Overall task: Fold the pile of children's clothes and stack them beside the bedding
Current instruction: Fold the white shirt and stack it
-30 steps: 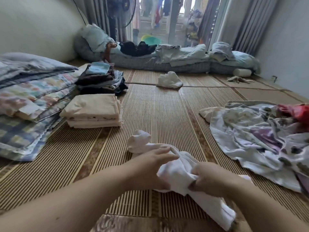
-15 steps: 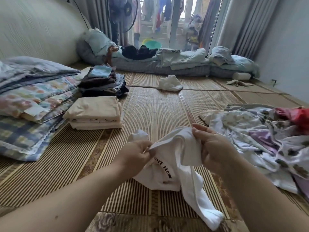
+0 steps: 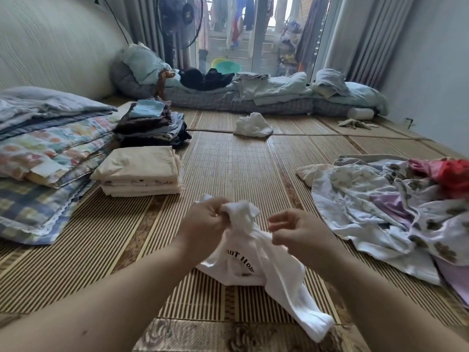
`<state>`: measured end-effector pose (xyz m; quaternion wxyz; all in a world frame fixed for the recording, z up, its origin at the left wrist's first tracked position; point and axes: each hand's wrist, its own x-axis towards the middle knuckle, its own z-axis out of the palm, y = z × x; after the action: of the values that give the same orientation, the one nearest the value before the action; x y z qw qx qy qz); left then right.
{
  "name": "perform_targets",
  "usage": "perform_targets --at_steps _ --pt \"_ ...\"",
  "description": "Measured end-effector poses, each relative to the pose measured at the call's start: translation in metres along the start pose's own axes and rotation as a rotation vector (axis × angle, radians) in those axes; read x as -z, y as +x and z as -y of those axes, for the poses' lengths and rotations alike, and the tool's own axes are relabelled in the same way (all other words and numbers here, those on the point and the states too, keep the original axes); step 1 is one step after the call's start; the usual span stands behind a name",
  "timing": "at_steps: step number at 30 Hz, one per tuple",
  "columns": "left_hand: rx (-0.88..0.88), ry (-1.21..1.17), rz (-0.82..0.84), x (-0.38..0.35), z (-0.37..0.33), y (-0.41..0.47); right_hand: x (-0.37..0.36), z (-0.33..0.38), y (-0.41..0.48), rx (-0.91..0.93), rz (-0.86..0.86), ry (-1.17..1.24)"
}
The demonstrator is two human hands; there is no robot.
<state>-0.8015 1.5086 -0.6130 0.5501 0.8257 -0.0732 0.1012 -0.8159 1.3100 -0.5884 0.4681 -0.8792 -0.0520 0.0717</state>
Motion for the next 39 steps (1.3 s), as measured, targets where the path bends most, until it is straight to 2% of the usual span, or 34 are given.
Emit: perform_targets --at_steps 2,6,8,10,12,15,18,21,25,27,29,31,34,36,38,39 --pt "0.076 -0.068 -0.032 0.005 0.001 0.003 0.002 -0.012 -0.009 -0.033 0.077 -0.314" --pt "0.177 -0.165 -0.065 0.016 0.004 0.007 0.0 -0.038 -0.028 -0.273 0.415 -0.683" --pt "0.196 -0.201 -0.059 0.019 0.003 0.009 0.0 -0.051 -0.031 -0.261 0.365 -0.826" --pt "0.22 -0.221 -0.051 0.022 -0.001 0.01 0.004 -0.057 -0.03 -0.24 0.259 -0.849" --pt "0.234 -0.288 -0.046 0.024 -0.007 0.011 0.012 -0.061 -0.029 -0.296 0.193 -0.801" --pt "0.254 -0.338 -0.04 0.031 -0.018 0.01 0.025 -0.068 -0.029 -0.401 0.181 -0.729" --pt "0.325 -0.334 -0.054 0.04 -0.028 0.008 0.033 -0.073 -0.032 -0.403 0.131 -0.604" --pt "0.416 -0.356 -0.087 0.052 -0.032 0.003 0.044 -0.068 -0.037 -0.395 -0.009 -0.19" --pt "0.375 -0.494 -0.123 0.067 -0.03 -0.005 0.062 -0.042 -0.047 -0.291 -0.076 0.54" --pt "0.337 -0.581 -0.142 0.073 -0.03 -0.006 0.069 -0.023 -0.052 -0.185 -0.076 0.774" --pt "0.318 -0.662 -0.125 0.076 -0.033 -0.008 0.074 -0.006 -0.056 -0.106 -0.036 0.89" --pt "0.333 -0.729 -0.102 0.079 -0.035 -0.009 0.075 0.009 -0.059 -0.055 0.004 0.891" --pt "0.356 -0.974 -0.072 0.087 -0.036 -0.009 0.07 0.026 -0.061 0.02 -0.016 0.785" --pt "0.3 -1.064 0.036 0.095 -0.036 -0.01 0.064 0.034 -0.061 0.076 -0.081 0.667" --pt "0.237 -0.926 0.107 0.1 -0.038 -0.013 0.06 0.038 -0.06 0.15 -0.198 0.434" --pt "0.199 -0.757 0.09 0.1 -0.039 -0.014 0.059 0.041 -0.059 0.189 -0.267 0.266"
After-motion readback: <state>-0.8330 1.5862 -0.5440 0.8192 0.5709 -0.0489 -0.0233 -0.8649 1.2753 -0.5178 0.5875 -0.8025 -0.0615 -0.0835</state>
